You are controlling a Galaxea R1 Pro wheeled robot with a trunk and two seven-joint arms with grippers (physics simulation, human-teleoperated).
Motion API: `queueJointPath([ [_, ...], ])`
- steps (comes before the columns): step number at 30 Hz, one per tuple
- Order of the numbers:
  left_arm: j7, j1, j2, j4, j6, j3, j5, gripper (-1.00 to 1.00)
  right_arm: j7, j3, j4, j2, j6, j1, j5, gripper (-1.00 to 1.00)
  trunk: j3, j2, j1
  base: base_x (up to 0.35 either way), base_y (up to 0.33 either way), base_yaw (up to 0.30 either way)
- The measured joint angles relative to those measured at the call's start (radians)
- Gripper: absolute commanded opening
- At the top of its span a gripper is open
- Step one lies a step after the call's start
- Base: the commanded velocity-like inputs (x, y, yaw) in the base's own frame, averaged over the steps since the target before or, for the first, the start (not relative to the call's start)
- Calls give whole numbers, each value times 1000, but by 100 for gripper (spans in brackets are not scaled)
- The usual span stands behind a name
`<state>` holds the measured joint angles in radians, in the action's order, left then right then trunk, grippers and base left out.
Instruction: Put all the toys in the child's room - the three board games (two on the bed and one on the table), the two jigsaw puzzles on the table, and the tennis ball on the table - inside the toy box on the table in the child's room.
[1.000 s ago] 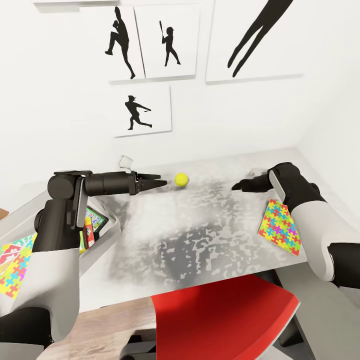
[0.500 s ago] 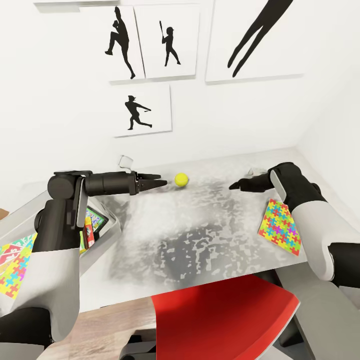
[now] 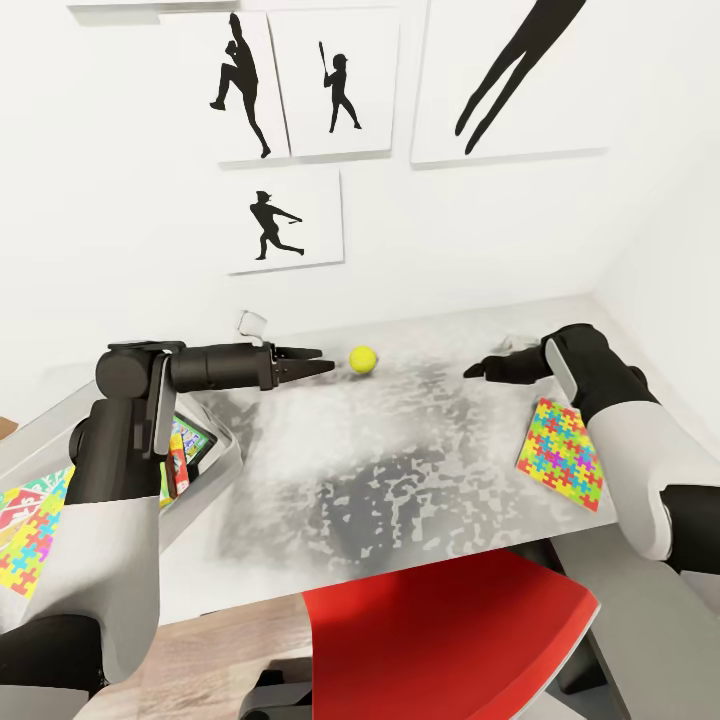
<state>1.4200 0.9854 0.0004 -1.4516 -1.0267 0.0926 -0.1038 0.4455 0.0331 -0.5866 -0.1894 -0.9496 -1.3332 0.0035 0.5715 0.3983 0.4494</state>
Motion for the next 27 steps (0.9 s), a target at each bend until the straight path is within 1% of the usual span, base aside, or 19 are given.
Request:
queueJointPath([
  [10,0,0,0,0,0,0,-1,100,-19,-1,-7,-9,-10,-1,0,100,0,0,0,0,0,0],
  [14,0,0,1,0,0,0,-1,100,-48,0,-33,-12,-22,-1,1,100,0,0,0,0,0,0],
  [18,0,0,1,0,0,0,-1,100,-84,-2,-72,-15,-48,-1,1,100,0,0,0,0,0,0],
  [22,0,0,1,0,0,0,-1,100,-109,-13,-102,-16,-70,-1,1,100,0,0,0,0,0,0],
  [25,0,0,1,0,0,0,-1,100,-121,-34,-115,-17,-83,-1,4,100,0,0,0,0,0,0],
  [27,0,0,1,0,0,0,-1,100,-123,-40,-117,-17,-86,-1,5,100,0,0,0,0,0,0],
])
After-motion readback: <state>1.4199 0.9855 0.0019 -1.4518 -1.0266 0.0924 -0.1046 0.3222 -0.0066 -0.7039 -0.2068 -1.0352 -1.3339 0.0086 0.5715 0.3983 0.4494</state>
